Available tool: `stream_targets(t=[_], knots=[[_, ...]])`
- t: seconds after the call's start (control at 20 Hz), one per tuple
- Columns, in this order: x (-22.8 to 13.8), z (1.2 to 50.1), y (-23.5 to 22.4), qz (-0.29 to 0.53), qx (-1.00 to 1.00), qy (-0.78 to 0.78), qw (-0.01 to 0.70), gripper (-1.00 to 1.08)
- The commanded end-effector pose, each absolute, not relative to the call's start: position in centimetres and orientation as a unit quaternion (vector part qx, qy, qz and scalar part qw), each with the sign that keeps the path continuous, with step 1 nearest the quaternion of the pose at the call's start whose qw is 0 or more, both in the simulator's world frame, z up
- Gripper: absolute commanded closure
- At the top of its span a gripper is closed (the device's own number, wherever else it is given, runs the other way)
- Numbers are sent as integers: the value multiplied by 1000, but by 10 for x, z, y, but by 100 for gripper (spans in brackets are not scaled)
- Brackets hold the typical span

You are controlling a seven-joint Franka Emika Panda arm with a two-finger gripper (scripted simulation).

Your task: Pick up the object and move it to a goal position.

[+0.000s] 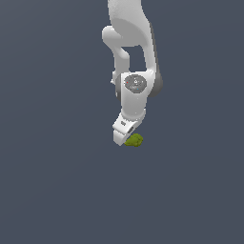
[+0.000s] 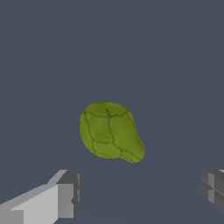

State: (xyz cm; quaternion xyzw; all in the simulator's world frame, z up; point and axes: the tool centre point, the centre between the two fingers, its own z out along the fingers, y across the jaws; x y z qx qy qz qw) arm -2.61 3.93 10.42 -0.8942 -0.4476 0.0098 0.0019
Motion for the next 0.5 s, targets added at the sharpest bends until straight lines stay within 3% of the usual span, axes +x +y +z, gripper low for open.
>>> stream_targets(t=[0.0,0.45], knots=[[-27,101,44,8,-875,-484,1,-92],[-32,94,57,3,-815,-580,0,-92]])
